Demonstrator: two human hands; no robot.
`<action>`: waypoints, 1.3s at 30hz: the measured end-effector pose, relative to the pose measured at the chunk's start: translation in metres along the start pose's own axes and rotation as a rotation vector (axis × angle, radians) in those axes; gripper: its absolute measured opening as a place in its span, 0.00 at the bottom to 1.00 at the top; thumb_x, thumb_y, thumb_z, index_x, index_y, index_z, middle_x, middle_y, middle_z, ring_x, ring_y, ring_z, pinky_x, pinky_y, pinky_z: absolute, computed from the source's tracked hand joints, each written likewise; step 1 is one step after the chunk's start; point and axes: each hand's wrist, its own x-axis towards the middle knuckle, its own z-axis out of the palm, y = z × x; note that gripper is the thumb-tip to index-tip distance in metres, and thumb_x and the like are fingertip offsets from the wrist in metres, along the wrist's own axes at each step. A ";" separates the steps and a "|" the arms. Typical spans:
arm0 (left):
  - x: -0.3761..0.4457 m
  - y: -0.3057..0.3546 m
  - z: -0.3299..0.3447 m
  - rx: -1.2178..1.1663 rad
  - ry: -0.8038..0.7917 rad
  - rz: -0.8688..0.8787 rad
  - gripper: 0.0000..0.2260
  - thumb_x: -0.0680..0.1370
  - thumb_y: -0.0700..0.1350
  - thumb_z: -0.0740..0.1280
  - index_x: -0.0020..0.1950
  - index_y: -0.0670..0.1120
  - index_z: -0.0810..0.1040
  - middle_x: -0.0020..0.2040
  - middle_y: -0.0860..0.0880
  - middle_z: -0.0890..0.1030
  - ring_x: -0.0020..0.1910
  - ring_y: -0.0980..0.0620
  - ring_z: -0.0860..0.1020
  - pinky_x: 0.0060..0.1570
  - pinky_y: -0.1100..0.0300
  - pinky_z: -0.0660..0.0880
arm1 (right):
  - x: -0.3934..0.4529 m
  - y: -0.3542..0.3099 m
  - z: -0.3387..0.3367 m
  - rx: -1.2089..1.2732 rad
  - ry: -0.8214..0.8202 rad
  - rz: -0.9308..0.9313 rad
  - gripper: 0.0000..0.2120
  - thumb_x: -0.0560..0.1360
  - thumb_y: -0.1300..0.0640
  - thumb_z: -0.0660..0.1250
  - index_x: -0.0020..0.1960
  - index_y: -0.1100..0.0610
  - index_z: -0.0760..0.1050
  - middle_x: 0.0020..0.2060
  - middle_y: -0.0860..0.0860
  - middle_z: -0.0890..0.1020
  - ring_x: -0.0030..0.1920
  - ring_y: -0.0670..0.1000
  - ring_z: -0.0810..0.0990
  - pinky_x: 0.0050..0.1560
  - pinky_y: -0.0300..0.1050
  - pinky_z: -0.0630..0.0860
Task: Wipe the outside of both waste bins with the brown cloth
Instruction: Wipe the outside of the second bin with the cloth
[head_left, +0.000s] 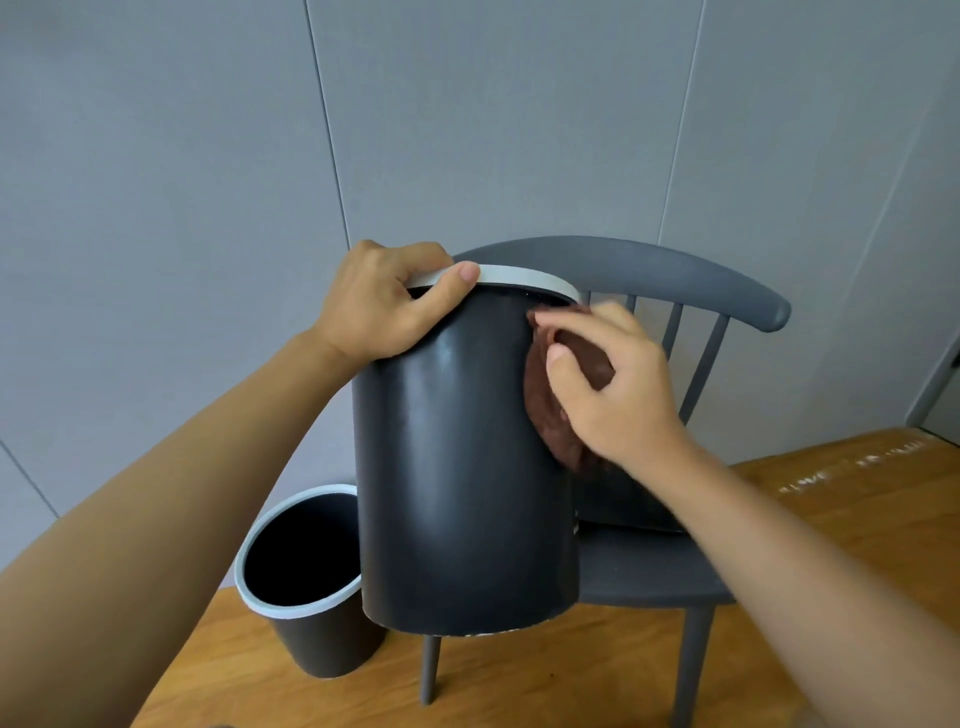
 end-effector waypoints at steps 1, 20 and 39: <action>-0.001 -0.003 -0.001 0.001 0.008 -0.006 0.20 0.81 0.58 0.64 0.37 0.45 0.80 0.27 0.48 0.72 0.27 0.43 0.70 0.28 0.54 0.67 | -0.013 0.004 0.003 0.016 0.027 0.031 0.14 0.78 0.56 0.67 0.61 0.54 0.86 0.51 0.49 0.82 0.55 0.45 0.82 0.60 0.41 0.77; 0.002 0.002 0.001 0.045 -0.029 -0.013 0.20 0.82 0.58 0.63 0.38 0.47 0.79 0.29 0.50 0.72 0.30 0.46 0.70 0.32 0.56 0.66 | -0.047 -0.016 -0.001 -0.101 -0.227 -0.264 0.15 0.76 0.57 0.69 0.61 0.60 0.85 0.53 0.57 0.82 0.53 0.59 0.80 0.54 0.57 0.78; -0.020 0.001 -0.051 0.159 0.007 -0.103 0.24 0.80 0.60 0.64 0.35 0.41 0.74 0.28 0.46 0.71 0.29 0.44 0.70 0.30 0.55 0.63 | -0.104 -0.050 0.012 -0.019 -0.500 -0.224 0.18 0.77 0.49 0.69 0.65 0.53 0.83 0.54 0.47 0.79 0.54 0.50 0.78 0.51 0.50 0.80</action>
